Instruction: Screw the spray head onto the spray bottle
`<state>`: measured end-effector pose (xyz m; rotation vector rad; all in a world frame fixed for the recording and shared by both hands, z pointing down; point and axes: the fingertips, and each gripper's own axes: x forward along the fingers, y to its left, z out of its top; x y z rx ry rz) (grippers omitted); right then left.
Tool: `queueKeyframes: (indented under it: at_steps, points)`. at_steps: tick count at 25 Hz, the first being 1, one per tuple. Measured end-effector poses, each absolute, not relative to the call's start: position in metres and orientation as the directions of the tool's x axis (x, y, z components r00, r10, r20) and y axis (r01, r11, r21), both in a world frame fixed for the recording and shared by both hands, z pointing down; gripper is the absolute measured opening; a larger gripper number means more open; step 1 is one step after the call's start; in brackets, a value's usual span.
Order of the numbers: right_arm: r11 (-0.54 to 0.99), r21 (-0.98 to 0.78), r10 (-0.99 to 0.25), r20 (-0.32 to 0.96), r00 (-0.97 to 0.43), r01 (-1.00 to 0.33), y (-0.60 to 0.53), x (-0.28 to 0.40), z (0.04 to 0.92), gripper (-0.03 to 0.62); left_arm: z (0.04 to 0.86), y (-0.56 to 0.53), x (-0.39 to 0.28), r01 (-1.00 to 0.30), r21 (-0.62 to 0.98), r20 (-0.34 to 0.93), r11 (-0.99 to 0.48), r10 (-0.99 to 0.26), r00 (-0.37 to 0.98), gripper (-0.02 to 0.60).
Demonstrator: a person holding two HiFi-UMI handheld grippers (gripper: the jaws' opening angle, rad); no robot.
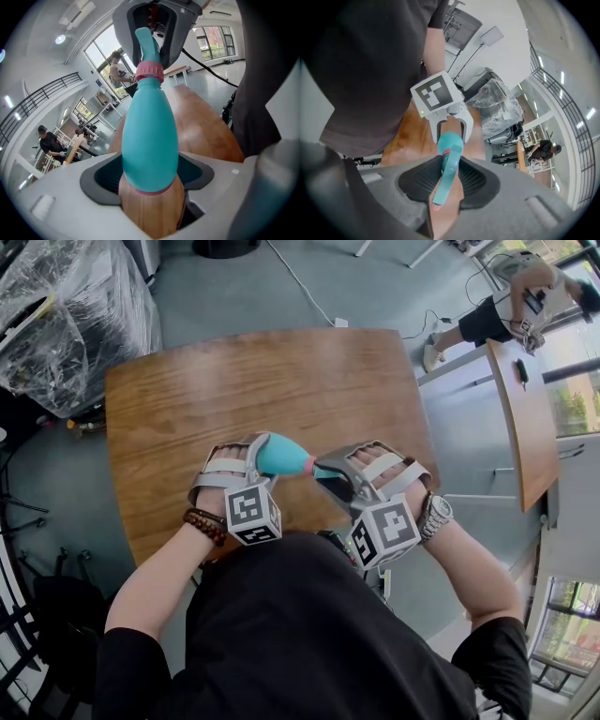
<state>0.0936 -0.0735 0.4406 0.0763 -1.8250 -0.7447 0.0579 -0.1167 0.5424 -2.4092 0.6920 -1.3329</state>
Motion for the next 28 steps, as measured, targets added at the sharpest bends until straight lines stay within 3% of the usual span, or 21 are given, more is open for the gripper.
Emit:
queueKeyframes:
  at_steps: [9,19,22,25,28]
  points:
    - [0.658,0.546,-0.451,0.837,-0.309,0.518,-0.07,0.095,0.448,0.1,0.541,-0.113,0.06,-0.254,-0.474,0.698,-0.843,-0.536,0.475,0.376]
    - [0.442,0.583,-0.463,0.799,-0.383,0.682,-0.061,0.092,0.445,0.101,0.534,-0.112,0.058,-0.235,-0.494,0.676,-0.837,-0.54,0.502,0.373]
    - [0.595,0.576,-0.438,0.817,-0.374,0.561,-0.067,0.093,0.445,0.103,0.533,-0.115,0.057,-0.257,-0.5,0.671,-0.827,-0.558,0.489,0.371]
    - [0.853,0.471,-0.362,0.844,-0.396,0.224,-0.08,0.091,0.444,0.104,0.531,-0.121,0.053,-0.272,-0.525,0.662,-0.806,-0.588,0.466,0.37]
    - [0.963,0.228,-0.27,0.848,-0.457,-0.146,-0.089,0.09,0.447,0.104,0.532,-0.125,0.05,-0.275,-0.549,0.655,-0.789,-0.611,0.444,0.37]
